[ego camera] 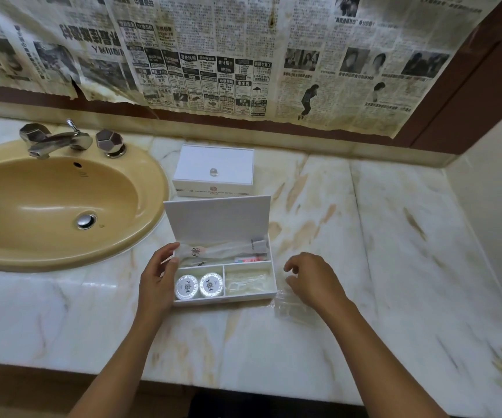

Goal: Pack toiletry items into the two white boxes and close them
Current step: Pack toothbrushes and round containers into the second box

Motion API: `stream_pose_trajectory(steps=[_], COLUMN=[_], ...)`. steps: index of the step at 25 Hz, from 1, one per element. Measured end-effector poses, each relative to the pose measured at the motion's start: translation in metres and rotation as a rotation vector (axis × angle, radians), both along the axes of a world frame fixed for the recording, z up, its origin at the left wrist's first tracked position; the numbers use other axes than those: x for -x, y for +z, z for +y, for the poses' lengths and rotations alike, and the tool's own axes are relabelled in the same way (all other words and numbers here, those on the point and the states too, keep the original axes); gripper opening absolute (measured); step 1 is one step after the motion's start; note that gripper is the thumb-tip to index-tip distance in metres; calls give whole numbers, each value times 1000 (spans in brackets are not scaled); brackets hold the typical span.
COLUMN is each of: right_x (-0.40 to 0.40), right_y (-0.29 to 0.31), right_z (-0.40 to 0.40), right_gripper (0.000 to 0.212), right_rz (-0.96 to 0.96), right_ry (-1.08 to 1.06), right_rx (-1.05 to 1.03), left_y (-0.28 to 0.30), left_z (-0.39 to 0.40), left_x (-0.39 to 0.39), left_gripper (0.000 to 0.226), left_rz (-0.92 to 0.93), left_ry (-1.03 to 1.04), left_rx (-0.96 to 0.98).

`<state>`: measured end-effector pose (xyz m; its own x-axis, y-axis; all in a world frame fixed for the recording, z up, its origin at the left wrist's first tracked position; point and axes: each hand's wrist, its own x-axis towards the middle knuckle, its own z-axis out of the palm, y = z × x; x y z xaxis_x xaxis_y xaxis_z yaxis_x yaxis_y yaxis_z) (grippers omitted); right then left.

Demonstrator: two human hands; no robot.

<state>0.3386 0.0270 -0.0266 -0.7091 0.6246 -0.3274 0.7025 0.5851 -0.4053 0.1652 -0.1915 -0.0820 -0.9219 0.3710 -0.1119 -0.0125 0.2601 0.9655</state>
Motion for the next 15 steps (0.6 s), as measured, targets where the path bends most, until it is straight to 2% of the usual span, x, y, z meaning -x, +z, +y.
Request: stream_pose_trajectory(steps=[4, 15], right_x=[-11, -7], right_y=[-20, -19], right_z=[-4, -4], right_gripper=[28, 22], right_rz=[-141, -133], right_ry=[69, 72], right_rx=[20, 3], left_y=[0, 0], left_z=[0, 1], left_x=[0, 0], left_gripper=[33, 30], left_rz=[1, -4], left_ry=[0, 11], left_rx=[5, 0])
